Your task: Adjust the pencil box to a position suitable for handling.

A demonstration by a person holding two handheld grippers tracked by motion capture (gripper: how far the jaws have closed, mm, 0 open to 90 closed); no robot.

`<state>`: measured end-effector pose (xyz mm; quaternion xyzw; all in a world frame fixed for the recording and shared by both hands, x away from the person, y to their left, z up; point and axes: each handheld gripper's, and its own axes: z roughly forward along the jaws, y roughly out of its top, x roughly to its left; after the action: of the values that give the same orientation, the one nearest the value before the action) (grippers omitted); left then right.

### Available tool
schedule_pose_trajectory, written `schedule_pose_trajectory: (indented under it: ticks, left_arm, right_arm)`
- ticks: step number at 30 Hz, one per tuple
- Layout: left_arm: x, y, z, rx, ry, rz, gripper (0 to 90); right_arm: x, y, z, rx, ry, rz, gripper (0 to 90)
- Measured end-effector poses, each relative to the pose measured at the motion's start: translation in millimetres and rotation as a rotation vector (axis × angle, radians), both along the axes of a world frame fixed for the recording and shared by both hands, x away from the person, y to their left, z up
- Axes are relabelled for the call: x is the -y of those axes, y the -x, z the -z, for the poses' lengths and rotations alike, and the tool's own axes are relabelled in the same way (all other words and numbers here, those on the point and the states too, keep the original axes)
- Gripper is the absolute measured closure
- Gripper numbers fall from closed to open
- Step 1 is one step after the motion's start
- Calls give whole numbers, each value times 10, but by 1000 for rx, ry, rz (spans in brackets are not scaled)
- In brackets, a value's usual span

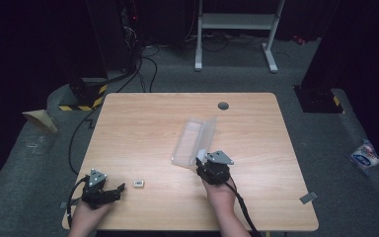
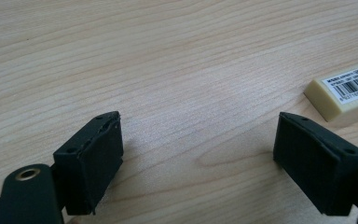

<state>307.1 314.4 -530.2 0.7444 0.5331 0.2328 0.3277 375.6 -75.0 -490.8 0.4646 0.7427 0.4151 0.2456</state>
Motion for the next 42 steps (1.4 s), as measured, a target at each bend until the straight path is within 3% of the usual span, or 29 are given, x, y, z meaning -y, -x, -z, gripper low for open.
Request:
schedule_pose_trajectory:
  ticks: [20, 42]
  left_arm:
    - [2, -1, 1, 1, 0, 1, 160]
    - [3, -1, 0, 1, 0, 2, 159]
  right_arm:
    - [5, -32, 49, -10, -19, 28, 524]
    - [90, -13, 24, -4, 16, 15, 574]
